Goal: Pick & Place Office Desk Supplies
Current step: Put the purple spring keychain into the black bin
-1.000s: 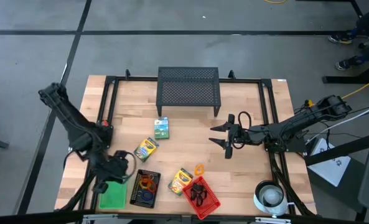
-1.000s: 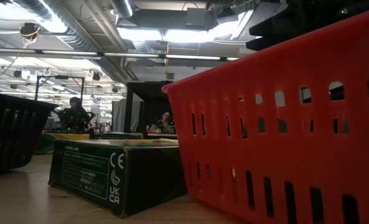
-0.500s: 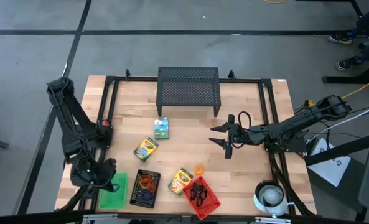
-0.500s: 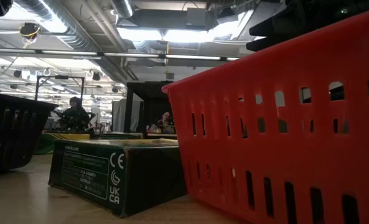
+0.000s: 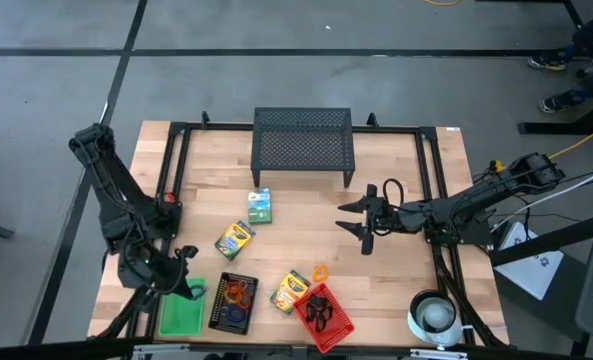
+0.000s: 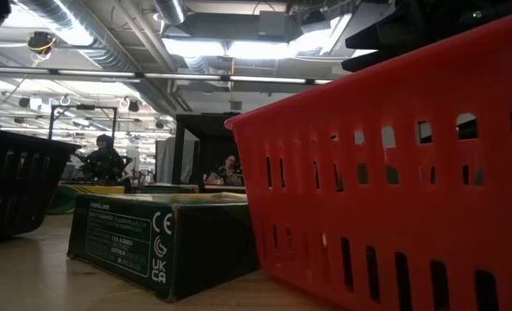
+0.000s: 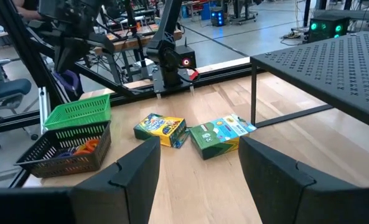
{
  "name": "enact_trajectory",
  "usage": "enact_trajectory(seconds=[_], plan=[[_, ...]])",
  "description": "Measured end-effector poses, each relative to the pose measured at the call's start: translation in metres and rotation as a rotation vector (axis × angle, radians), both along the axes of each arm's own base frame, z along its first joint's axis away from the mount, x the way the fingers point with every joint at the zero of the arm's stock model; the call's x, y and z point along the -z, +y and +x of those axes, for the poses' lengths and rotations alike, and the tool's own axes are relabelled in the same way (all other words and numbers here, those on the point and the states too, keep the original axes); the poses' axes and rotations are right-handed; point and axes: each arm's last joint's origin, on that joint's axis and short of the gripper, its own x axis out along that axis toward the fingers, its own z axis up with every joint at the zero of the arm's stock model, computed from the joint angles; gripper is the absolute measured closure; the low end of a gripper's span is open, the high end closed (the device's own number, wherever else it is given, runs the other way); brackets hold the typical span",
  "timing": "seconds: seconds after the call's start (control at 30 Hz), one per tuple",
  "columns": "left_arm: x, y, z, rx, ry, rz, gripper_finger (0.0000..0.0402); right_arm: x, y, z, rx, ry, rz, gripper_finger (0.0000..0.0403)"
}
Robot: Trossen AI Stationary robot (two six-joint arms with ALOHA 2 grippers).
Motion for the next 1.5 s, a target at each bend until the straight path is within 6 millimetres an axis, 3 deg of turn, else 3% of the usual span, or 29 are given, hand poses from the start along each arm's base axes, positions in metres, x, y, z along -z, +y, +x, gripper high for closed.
enact_trajectory(seconds=[0.57, 0.67, 1.0, 1.5], plan=[[-0.001, 0.018, 0.05, 0.078, -0.259, 0.207, 0.0398, 0.0, 0.0, 0.0, -0.004, 0.004, -0.028, 0.0184], [0.008, 0.017, 0.065, 0.09, -0.225, 0.207, 0.0398, 0.0, 0.0, 0.0, -0.007, 0.006, -0.046, 0.0184], [0.063, 0.009, 0.105, 0.078, 0.125, 0.119, 0.0398, 0.006, 0.0, -0.001, -0.012, 0.066, -0.087, 0.0184], [0.066, 0.019, 0.119, 0.005, 0.157, 0.041, 0.0398, 0.008, -0.001, -0.001, -0.019, 0.089, -0.126, 0.0184]])
